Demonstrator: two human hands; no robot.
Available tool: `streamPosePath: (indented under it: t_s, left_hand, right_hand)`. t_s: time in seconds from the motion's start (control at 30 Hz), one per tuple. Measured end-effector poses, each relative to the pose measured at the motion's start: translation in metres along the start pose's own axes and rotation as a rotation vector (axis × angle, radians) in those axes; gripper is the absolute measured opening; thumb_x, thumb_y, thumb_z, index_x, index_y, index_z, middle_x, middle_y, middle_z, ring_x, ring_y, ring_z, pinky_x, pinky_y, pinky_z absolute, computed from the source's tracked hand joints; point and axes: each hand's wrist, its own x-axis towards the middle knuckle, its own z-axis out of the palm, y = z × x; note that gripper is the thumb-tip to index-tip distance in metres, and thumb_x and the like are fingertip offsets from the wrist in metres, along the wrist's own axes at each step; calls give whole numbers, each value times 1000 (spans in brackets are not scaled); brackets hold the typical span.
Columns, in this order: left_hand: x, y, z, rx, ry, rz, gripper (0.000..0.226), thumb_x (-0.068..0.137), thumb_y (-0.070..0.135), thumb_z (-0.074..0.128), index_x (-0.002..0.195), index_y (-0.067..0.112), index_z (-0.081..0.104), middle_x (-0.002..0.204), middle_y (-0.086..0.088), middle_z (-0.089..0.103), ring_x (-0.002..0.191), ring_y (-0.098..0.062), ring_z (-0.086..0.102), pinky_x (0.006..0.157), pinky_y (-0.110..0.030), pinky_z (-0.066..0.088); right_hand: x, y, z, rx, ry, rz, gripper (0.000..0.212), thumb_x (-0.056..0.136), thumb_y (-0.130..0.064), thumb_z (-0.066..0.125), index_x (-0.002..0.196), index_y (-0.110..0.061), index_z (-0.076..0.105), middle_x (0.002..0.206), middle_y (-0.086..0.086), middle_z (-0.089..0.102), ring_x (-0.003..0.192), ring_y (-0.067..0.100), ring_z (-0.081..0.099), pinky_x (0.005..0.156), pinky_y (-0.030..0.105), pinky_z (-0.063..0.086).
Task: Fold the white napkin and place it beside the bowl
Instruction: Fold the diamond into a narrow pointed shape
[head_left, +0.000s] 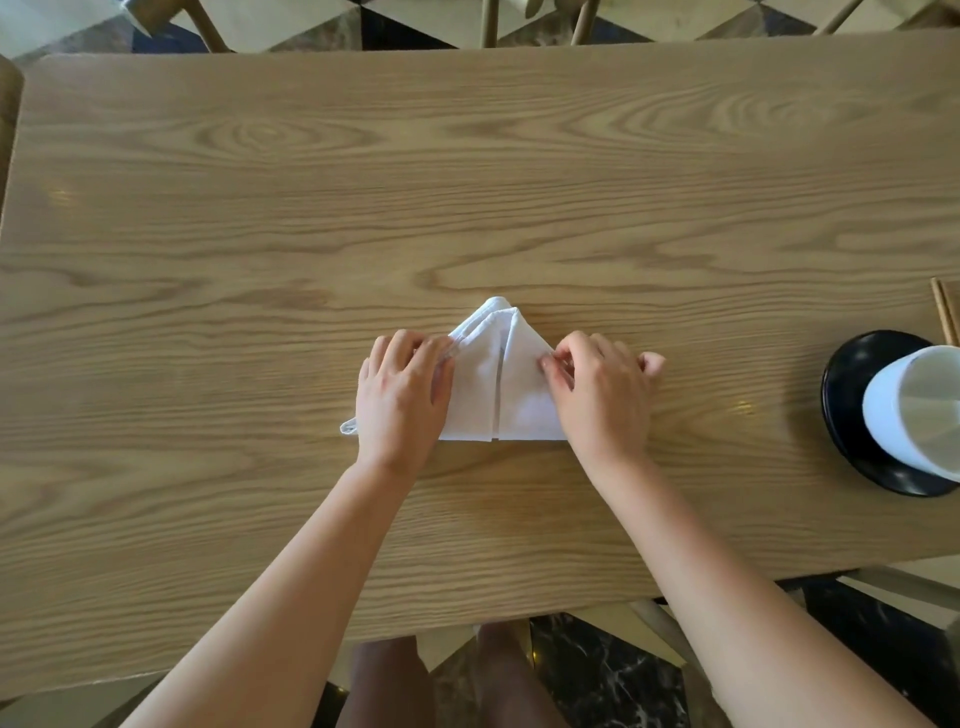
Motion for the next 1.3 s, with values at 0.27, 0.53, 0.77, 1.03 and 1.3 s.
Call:
streamPosePath:
  t_s: [0.27,0.53,0.77,1.03,1.3]
  left_hand:
    - [-17,10,-2,240,-171,395,52,93,20,39,144,9,34,152,-2,24,141,-15,22,112,-51,18]
    - [-9,1,16,284,-330,294,55,94,33,33,146,18,28,154,4,25,142,-14,21,113,-47,16]
    - [-5,-10,-3,335,-426,371,55,92,35,32,143,15,36,151,-1,30,139,-17,29,111,-51,16]
    - [-15,-47,-26,353,-472,326,54,96,37,23,148,24,24,156,3,17,143,-12,16,112,-52,6]
    - [-14,-36,-32,413,-479,358,73,92,60,13,147,15,27,156,-5,21,143,-17,15,110,-59,2]
  right_hand:
    - [-30,-23,-5,-15,-125,-329,52,95,-22,35,144,-7,27,153,5,21,143,19,14,115,49,13]
    - [-22,-21,19,-52,-330,-240,59,92,-32,23,147,-12,17,155,2,19,143,15,15,115,40,17]
    - [-25,-1,4,-112,-350,-326,55,94,-37,29,146,-19,25,153,1,25,142,18,19,113,52,11]
    - [-30,32,2,-105,-375,-379,55,93,-39,30,146,-25,20,153,-1,24,142,16,17,113,50,10]
    - [-30,30,-1,-67,-401,-345,58,92,-40,31,146,-27,16,154,-1,22,142,17,19,112,52,13]
